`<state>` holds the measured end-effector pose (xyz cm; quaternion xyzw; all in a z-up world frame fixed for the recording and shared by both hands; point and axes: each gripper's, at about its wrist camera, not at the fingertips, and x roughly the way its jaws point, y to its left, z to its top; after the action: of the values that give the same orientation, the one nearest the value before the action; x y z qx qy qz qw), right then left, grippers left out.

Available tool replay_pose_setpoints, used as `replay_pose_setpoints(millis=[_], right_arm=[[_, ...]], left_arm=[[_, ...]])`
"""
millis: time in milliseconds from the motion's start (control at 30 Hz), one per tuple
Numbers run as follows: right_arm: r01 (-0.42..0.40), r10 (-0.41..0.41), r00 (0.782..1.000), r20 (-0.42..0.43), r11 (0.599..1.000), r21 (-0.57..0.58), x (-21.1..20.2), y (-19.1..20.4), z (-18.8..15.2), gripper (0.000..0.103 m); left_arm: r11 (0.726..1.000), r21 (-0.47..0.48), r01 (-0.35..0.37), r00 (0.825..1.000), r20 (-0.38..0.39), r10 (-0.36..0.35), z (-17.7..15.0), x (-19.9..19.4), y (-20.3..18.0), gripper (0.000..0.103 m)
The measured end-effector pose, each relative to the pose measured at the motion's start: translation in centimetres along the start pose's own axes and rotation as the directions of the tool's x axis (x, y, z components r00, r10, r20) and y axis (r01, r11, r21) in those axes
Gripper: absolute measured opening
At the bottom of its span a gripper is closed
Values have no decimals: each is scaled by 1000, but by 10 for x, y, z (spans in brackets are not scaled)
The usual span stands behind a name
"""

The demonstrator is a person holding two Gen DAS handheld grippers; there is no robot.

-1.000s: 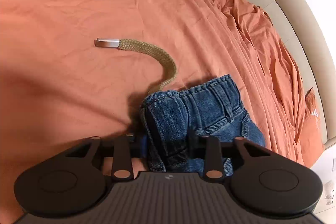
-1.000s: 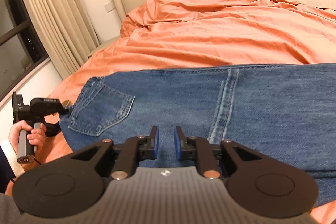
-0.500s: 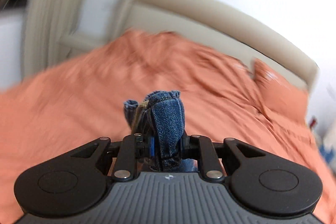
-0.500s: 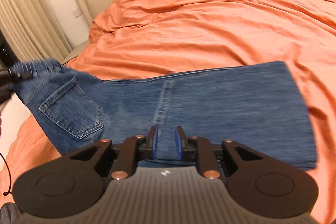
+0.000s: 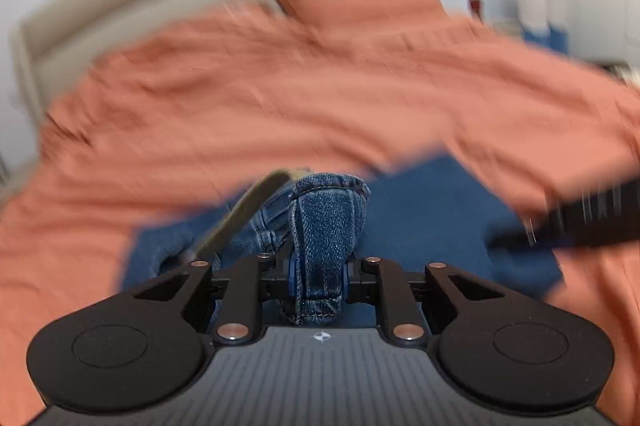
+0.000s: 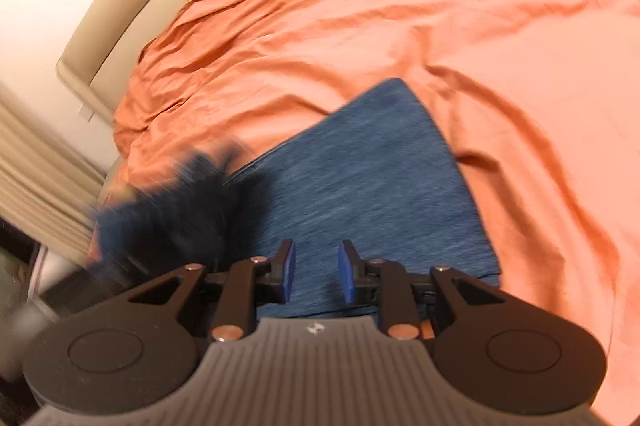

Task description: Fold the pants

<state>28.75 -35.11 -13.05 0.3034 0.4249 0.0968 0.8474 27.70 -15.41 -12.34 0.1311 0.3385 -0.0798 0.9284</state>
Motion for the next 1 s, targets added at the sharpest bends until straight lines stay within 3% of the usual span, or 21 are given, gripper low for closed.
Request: replay_pose_setpoints(millis=[100, 167, 233, 300, 400, 500, 600, 667, 800, 933, 1000], right_arm=[[9, -8, 1000, -11, 999, 45, 2, -15, 4, 21], [2, -1, 1000, -18, 998, 71, 4, -21, 6, 21], [-17, 18, 1000, -18, 997, 79, 5, -23, 8, 23], [-48, 50, 999, -16, 996, 73, 8, -19, 10, 26], [-114, 114, 993, 12, 992, 57, 12, -10, 12, 28], [-198, 197, 980, 32, 978, 62, 20, 3, 18, 29], [-254, 252, 967, 39, 965, 67, 38, 19, 27, 34], [-267, 265, 964, 35, 962, 64, 55, 29, 30, 35], [-238, 238, 971, 1, 971, 12, 87, 44, 36, 37], [-226, 226, 973, -51, 974, 17, 124, 44, 36, 40], [-228, 229, 971, -63, 973, 14, 137, 42, 32, 35]], left_arm=[[998, -26, 54, 996, -74, -55, -17, 15, -4, 30], [987, -85, 135, 986, -83, -142, -20, 16, 7, 53], [963, -152, 223, 969, -75, -236, -17, 16, 20, 68], [931, -217, 292, 950, -46, -309, -7, 12, 39, 70], [903, -250, 350, 935, 37, -353, 3, -6, 66, 72], [911, -265, 315, 949, 96, -300, 9, -16, 103, 72], [949, -272, 160, 986, 97, -138, 4, -12, 139, 71], [949, -304, 81, 995, 82, -58, -3, -2, 164, 70], [918, -392, 52, 998, 61, -30, -17, 18, 206, 69], [898, -435, 60, 998, 51, -42, -21, 35, 223, 69], [896, -437, 73, 997, 57, -53, -23, 37, 226, 69]])
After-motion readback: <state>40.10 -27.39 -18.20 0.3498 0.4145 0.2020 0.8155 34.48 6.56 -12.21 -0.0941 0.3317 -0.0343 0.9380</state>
